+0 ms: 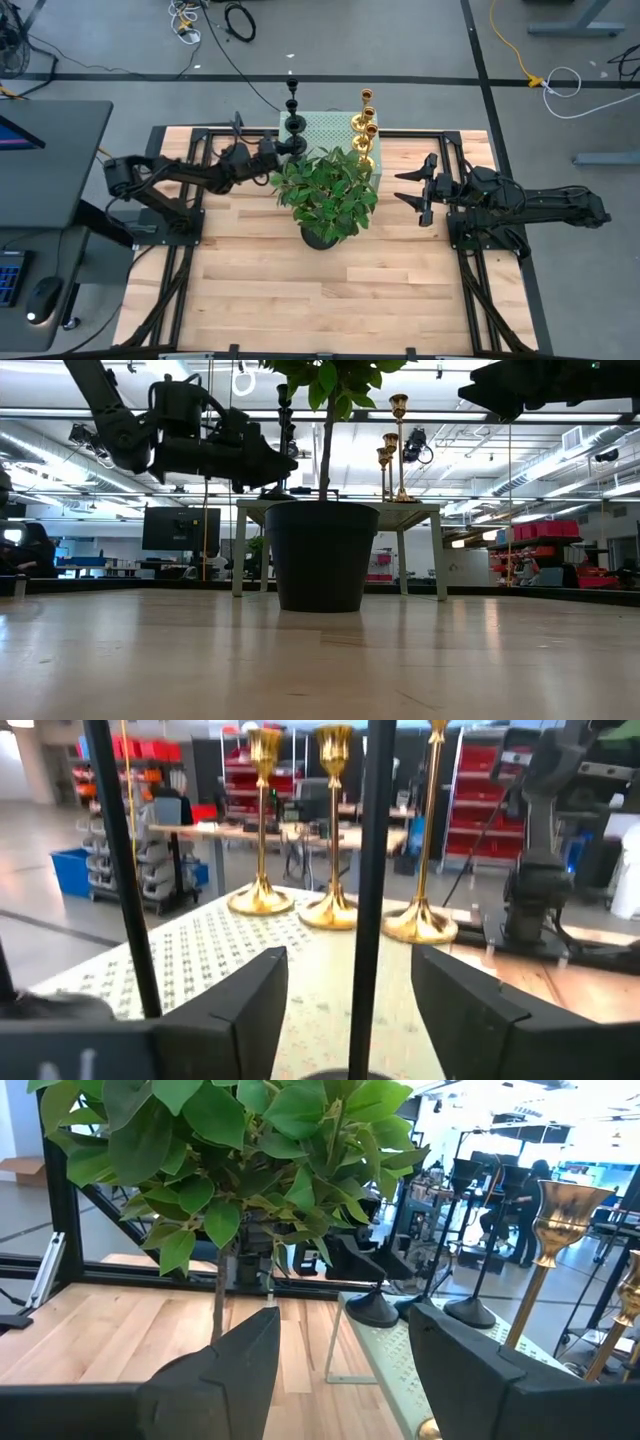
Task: Pick & Place candle stick holders
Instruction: Return to Home Position
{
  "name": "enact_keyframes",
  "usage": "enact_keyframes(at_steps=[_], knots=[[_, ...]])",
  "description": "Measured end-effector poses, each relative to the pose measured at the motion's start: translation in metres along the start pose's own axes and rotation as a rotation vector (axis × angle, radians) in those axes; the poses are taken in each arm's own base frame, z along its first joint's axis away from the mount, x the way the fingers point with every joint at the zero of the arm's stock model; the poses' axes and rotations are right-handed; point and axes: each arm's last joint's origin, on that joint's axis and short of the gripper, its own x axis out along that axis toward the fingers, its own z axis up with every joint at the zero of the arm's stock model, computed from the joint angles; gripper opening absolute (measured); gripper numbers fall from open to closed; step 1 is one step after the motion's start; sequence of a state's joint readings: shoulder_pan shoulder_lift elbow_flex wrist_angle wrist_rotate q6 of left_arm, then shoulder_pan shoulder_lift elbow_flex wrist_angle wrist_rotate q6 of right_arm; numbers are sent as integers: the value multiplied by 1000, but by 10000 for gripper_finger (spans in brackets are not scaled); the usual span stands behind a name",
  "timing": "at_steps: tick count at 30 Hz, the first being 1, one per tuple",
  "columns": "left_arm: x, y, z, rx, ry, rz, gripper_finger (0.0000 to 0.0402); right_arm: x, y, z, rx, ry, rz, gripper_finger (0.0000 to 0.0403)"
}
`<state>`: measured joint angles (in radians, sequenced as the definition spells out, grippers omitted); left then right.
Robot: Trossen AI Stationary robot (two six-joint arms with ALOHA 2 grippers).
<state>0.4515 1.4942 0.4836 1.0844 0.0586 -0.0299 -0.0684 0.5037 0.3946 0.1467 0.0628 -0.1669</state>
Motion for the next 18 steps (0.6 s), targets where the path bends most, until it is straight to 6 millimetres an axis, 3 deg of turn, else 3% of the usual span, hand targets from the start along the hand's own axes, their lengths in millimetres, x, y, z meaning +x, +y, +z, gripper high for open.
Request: enact_keyframes(at_steps=[9,18], knots=[[-17,-2,23,13,69,1,227,0,0,0,0,0,0,223],[-49,-4,48,65,167,-1,227,0,0,0,9,0,-1,223]])
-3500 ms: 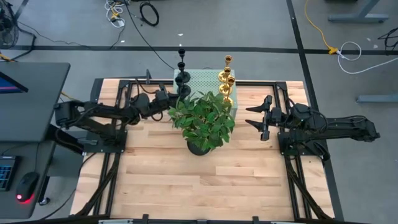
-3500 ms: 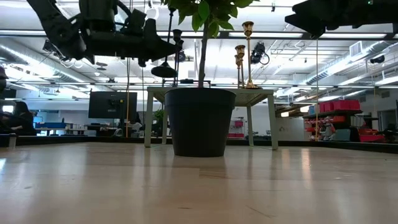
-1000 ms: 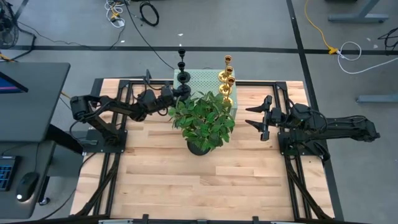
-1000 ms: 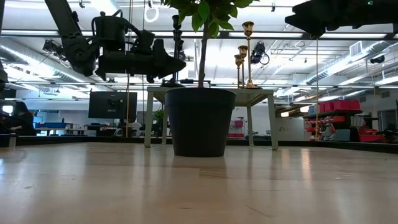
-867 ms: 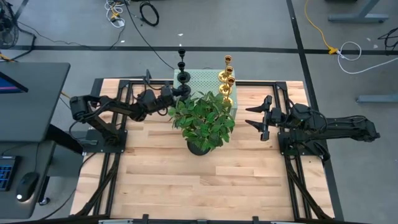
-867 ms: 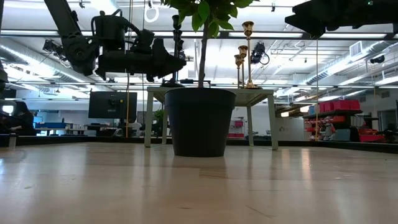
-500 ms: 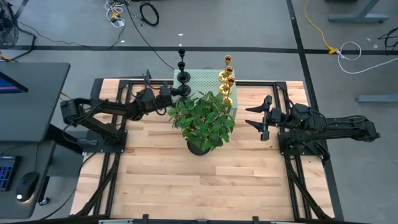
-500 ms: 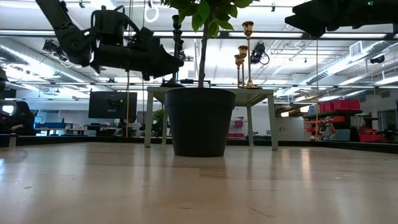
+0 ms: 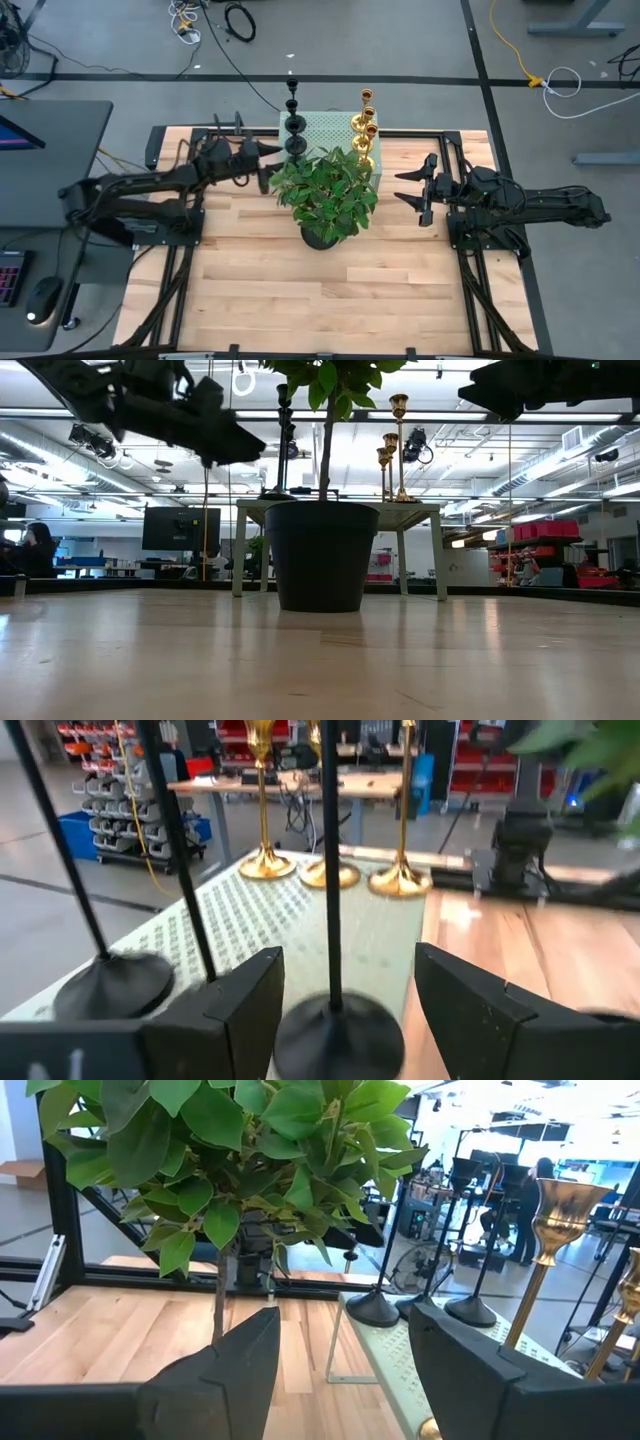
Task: Pick & Place candle stick holders
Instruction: Return to Home Position
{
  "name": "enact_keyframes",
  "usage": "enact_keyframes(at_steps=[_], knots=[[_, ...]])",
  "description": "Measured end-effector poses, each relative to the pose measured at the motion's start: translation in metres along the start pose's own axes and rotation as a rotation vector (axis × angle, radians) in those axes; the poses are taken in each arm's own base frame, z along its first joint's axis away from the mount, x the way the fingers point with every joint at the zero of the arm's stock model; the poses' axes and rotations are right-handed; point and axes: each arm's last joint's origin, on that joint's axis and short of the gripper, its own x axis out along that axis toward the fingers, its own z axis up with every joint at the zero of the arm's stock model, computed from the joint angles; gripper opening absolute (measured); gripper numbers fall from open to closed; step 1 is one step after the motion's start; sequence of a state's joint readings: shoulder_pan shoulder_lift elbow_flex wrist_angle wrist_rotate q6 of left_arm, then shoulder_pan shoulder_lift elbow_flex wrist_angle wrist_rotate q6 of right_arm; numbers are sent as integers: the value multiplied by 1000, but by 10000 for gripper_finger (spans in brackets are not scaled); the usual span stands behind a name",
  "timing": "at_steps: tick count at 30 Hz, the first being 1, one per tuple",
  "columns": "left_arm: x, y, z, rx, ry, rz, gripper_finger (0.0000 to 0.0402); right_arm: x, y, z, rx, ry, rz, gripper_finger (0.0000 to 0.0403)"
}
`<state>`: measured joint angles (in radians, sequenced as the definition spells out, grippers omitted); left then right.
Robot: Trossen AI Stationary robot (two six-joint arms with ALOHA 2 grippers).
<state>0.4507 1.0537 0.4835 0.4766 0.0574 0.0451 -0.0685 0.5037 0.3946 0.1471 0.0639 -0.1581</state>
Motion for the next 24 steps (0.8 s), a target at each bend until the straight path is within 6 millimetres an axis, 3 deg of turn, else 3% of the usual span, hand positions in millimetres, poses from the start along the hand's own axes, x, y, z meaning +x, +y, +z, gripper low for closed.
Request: enact_keyframes(at_steps=[6,12,17,24], knots=[[-30,-2,9,32,55,-7,227,0,0,-2,9,18,-13,223],[-50,-13,11,-40,107,-65,227,0,-1,-3,32,37,-54,223],[-59,-31,7,-55,169,-140,227,0,-1,-3,34,36,-45,223],[-65,-53,-1,-44,232,-68,227,0,1,-13,52,49,-42,223]])
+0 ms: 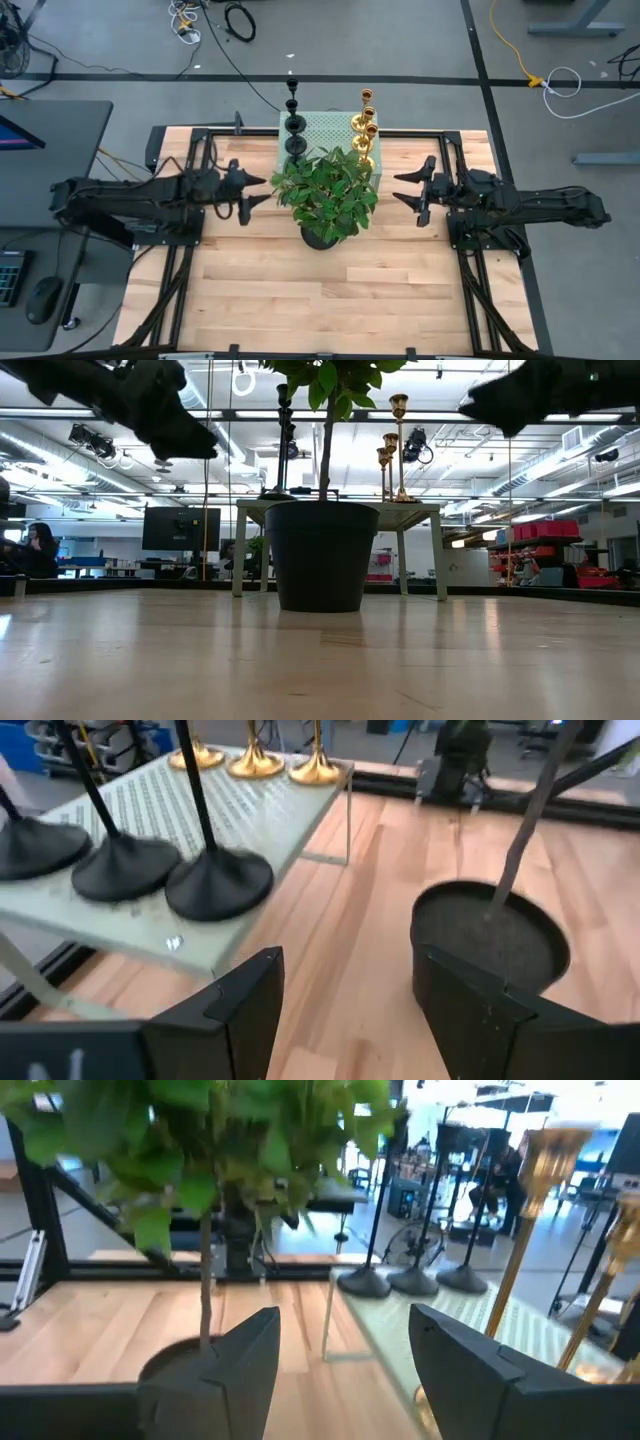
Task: Pick & Place candle stick holders
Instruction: Return to Home Position
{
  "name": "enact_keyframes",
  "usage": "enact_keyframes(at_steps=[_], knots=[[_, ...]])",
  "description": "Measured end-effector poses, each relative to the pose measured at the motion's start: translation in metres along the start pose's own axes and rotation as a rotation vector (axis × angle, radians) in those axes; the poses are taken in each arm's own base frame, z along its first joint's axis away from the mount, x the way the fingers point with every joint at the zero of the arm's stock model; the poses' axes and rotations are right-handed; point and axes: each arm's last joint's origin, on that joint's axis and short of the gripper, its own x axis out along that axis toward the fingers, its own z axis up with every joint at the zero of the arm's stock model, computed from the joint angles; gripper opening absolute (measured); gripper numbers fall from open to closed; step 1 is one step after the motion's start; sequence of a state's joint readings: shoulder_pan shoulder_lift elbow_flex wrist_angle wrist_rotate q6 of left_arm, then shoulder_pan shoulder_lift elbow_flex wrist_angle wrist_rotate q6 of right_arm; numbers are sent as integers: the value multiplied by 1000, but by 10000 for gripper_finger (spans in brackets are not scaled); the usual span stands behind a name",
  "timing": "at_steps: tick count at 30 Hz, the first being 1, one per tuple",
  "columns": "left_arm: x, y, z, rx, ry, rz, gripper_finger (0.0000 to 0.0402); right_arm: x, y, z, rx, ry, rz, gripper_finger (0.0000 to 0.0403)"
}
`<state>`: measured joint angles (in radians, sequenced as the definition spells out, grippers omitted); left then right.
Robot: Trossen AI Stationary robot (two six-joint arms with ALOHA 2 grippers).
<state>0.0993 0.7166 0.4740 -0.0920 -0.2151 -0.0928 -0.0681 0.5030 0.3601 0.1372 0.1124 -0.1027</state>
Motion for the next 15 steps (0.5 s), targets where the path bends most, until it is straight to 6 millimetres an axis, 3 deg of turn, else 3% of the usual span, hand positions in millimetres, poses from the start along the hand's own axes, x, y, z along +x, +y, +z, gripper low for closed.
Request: enact_keyframes(at_steps=[9,15], knots=[[-7,-13,-66,-6,-52,-57,227,-1,6,-50,77,-33,21,223],[-10,-12,-107,-81,-123,-39,227,-4,7,-71,139,-17,23,223]])
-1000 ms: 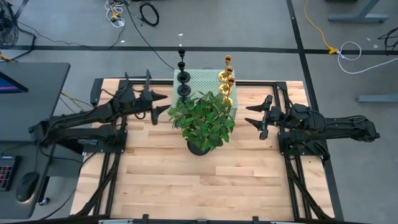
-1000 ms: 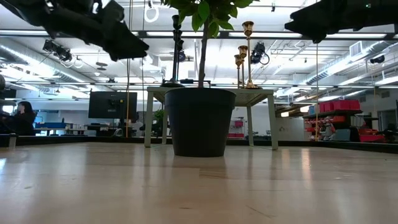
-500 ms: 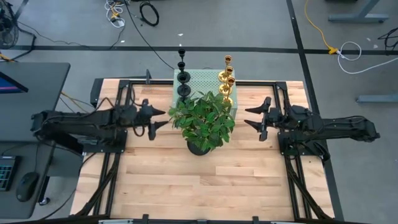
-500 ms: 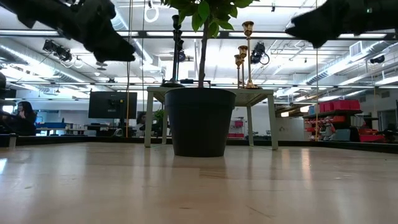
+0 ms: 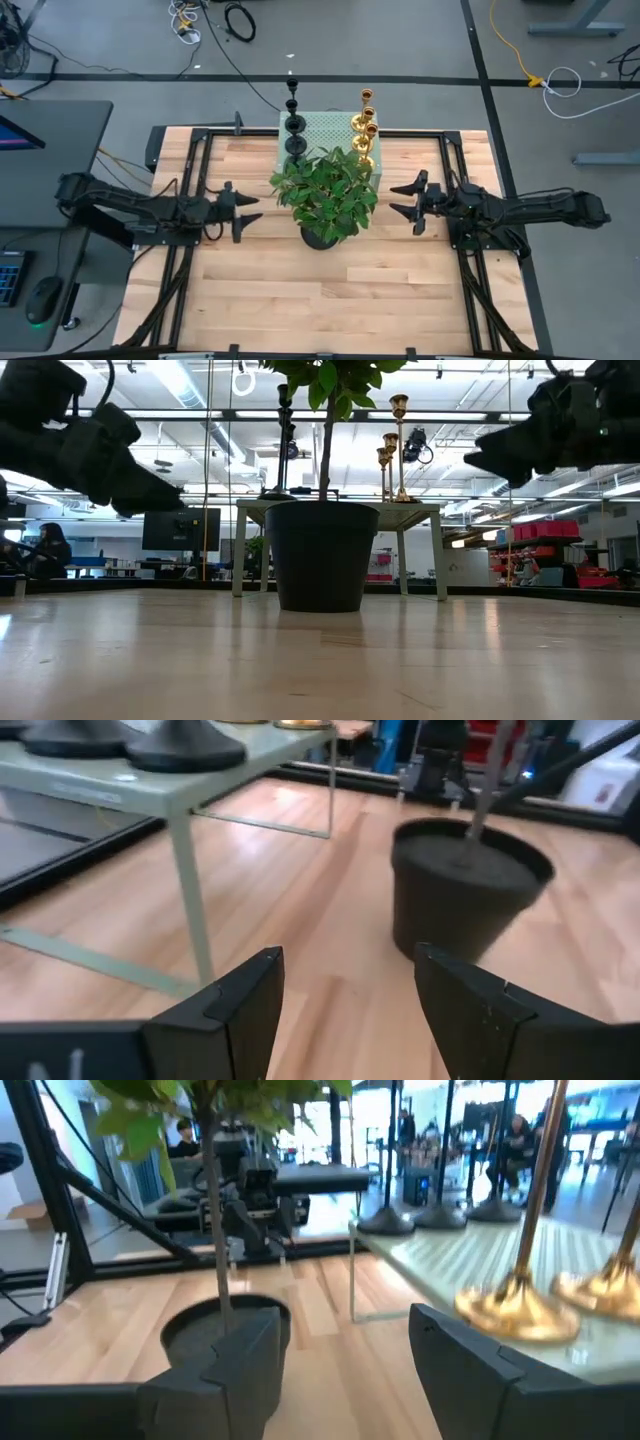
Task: Pick & Place candle stick holders
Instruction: Return to Home Position
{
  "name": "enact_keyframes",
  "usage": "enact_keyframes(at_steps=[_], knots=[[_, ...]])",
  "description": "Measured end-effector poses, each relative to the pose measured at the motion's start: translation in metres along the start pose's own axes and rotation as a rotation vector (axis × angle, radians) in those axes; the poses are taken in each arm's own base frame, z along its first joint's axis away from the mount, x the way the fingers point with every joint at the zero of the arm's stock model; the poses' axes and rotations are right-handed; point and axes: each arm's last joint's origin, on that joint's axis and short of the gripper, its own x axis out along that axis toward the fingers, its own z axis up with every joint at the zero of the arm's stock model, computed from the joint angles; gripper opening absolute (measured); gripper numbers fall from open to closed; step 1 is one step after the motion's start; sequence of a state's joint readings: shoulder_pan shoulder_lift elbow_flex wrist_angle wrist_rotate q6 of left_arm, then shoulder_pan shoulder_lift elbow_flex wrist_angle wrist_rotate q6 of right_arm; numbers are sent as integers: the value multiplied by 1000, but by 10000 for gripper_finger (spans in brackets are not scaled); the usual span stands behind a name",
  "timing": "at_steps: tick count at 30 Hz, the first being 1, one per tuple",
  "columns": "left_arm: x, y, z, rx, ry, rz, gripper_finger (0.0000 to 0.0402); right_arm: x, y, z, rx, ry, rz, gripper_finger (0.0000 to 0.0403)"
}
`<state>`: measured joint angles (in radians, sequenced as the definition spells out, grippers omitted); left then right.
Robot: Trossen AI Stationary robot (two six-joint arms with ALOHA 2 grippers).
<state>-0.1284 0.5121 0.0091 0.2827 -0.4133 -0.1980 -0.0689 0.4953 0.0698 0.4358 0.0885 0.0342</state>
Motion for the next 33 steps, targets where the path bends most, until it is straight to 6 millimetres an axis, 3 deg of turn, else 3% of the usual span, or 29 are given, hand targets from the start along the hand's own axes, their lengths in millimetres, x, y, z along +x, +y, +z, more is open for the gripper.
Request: enact_keyframes(at_steps=[10,25,33], knots=[[-1,-1,-8,12,77,-16,226,-3,-1,-16,25,49,-6,223],[-2,-1,-8,38,79,-25,226,-5,-1,-20,23,62,-12,223],[-16,1,12,-53,-124,-69,227,-14,0,-7,33,-51,13,223]])
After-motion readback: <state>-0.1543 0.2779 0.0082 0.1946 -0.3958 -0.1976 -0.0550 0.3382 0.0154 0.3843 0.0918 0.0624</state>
